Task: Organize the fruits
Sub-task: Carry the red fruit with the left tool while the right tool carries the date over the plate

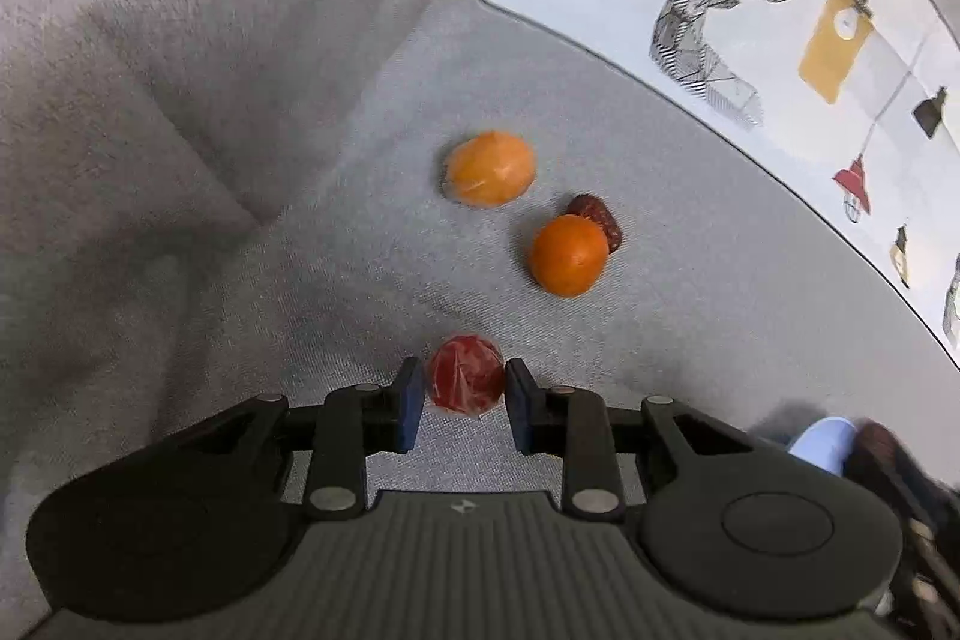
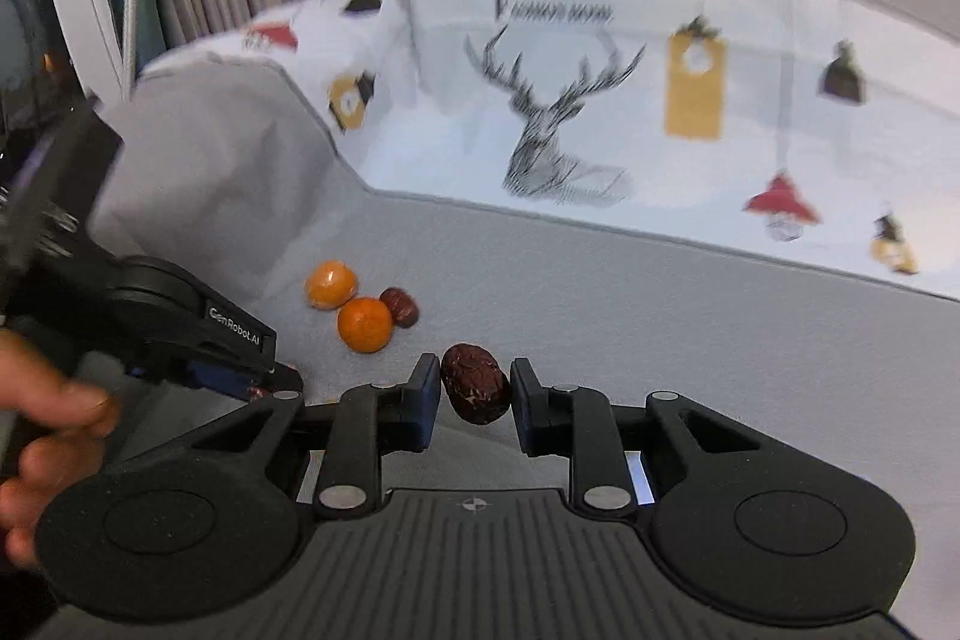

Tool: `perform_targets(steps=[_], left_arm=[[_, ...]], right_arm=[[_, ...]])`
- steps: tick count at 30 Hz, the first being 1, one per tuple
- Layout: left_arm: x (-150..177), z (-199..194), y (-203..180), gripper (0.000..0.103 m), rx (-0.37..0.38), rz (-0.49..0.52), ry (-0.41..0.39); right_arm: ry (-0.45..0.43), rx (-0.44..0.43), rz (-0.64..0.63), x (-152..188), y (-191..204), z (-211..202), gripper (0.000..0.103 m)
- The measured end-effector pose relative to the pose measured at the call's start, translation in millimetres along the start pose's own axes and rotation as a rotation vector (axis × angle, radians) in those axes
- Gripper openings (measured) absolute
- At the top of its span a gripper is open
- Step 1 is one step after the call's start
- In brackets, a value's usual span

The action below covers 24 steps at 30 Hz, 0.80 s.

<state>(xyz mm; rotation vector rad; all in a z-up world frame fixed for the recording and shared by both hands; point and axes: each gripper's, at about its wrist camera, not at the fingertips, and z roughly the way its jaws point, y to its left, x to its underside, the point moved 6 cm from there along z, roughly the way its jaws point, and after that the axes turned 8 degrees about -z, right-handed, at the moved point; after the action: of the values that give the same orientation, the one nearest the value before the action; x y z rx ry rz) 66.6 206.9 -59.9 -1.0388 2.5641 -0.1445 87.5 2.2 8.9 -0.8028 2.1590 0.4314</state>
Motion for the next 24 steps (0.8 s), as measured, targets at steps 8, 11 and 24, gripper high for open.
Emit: perform_targets(steps=[8, 11, 24], left_arm=[[12.0, -22.7, -10.2, 0.032, 0.009, 0.104, -0.068], [15.6, -31.3, -14.3, 0.032, 0.018, 0.125, -0.098], [81.9, -80.9, -84.6, 0.032, 0.209, 0.262, -0.201]], right_arm=[[-0.061, 0.097, 0.122, 37.6, -51.8, -77.7, 0.027], [-0.032, 0.132, 0.157, 51.7, -66.7, -84.9, 0.027], [-0.023, 0.222, 0.213, 87.5, -121.6, -112.6, 0.027]])
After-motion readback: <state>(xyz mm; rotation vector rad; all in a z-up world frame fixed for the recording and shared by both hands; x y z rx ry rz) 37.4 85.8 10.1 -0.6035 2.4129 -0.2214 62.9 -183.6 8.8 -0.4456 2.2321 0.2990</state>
